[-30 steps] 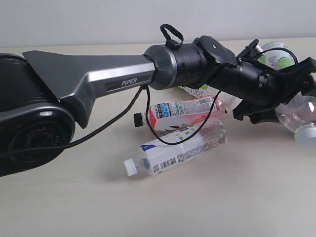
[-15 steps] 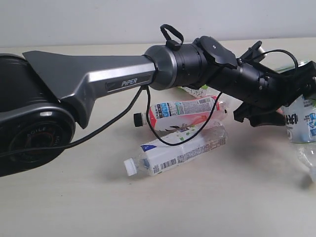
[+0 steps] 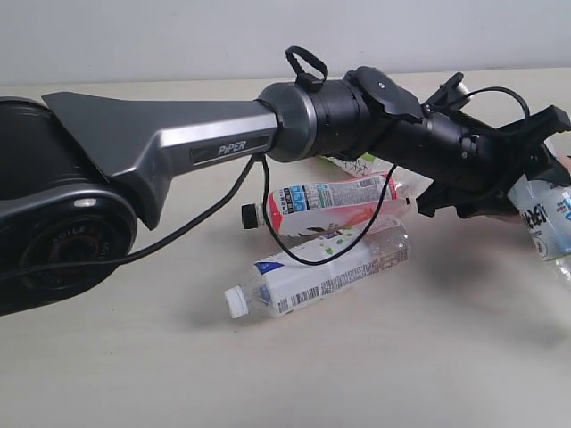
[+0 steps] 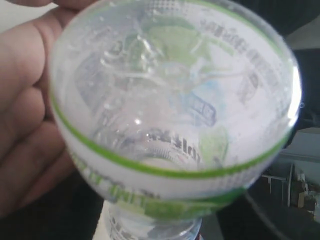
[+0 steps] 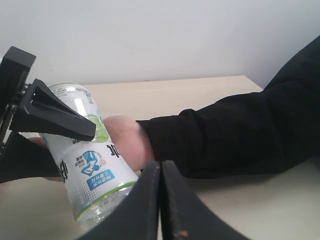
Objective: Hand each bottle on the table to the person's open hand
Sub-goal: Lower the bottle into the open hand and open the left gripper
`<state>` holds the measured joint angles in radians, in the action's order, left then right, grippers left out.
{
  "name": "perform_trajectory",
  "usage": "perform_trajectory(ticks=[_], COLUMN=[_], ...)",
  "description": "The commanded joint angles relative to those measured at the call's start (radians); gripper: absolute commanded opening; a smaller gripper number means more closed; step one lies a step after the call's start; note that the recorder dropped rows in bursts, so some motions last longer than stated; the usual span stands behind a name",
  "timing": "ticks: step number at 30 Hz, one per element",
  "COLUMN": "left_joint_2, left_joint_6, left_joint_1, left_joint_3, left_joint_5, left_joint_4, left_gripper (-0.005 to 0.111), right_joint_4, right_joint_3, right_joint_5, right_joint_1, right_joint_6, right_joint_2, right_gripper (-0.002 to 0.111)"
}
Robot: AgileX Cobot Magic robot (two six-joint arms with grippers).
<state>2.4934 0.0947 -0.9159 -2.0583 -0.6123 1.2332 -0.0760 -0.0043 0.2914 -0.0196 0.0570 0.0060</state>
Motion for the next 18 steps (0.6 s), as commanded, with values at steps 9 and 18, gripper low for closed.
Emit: perform_trajectory(ticks=[9,18], left_joint_2=[-0.038,0.011], left_joint_6=[0.017,0.025], left_joint_1=[0.1,0.102], left_joint_3=[-0.074,-0.074], left_joint_5=[0.017,-0.027], left_joint_4=[0.022,0.035], left_gripper=[0.0,0.049], right_joint_4=[0.0,0.0], right_joint_3=[0.004,0.004], right_joint_5=[-0.007,-0.007], right_joint_1=[-0.004,-0.004], right_joint_6=[-0.003,-0.003], right_joint_2=[-0.006,-0.006], right_gripper=[0.0,0.0])
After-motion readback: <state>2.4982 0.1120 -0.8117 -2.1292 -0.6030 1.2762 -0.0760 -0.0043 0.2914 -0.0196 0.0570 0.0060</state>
